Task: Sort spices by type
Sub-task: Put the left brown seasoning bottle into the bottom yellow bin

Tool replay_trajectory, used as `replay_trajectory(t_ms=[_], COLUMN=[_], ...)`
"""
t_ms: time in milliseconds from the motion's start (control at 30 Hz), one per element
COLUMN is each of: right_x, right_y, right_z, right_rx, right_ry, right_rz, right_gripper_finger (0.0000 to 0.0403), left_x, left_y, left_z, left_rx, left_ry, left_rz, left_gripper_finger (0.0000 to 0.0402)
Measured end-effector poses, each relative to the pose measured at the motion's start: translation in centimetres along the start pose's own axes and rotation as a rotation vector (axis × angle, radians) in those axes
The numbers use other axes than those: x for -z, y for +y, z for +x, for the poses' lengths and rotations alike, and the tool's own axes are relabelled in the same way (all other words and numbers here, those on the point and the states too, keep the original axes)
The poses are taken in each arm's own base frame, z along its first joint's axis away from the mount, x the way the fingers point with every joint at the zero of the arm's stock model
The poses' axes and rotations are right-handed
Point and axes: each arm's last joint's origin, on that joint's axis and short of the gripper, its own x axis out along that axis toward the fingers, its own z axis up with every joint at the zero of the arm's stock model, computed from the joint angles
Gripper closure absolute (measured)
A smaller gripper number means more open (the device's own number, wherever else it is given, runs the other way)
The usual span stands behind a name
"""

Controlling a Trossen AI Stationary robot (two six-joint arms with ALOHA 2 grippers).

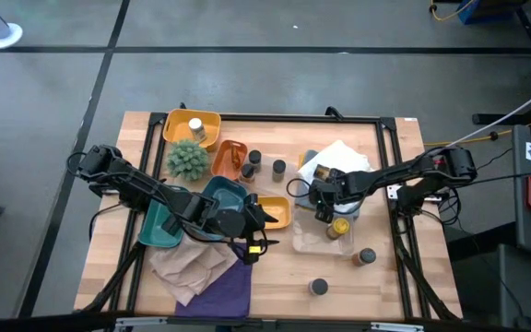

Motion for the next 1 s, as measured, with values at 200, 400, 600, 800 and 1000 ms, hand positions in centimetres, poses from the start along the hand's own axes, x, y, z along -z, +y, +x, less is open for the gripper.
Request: replay_trajectory(t_ms=[200,400,600,800,1000], right_x=[0.0,-0.6,-3.1,-5.8,-7.6], right_y=[0.1,0.1,0.4,0.7,1.6], right_z=[0.0,-0.6,-2.8,-5.3,-8.0], right_rx=[-0.008,-0.02,-0.032,-0.06,-0.072], right_ry=[0.002,0.007,-0.072,-0.181,-0.287], right_rz=[-0.008,-0.009,-0.041,-0.079,-0.139], right_gripper_finger=[0.0207,0.0206,0.02,0.0204,0.0197], left_x=[0.0,0.0,0.0,0.0,0.0], left_y=[0.0,0.0,0.0,0.0,0.0], left_z=[0.0,0.0,0.0,0.0,-0.1], left_rx=[0.0,0.0,0.001,0.0,-0.001], left_ry=[0.0,-0.001,-0.002,-0.002,0.004], left_rz=[0.0,0.014,0.055,0.056,0.1], left_gripper_finger=[0.0139,0.0139,0.0139,0.0139,0.0139])
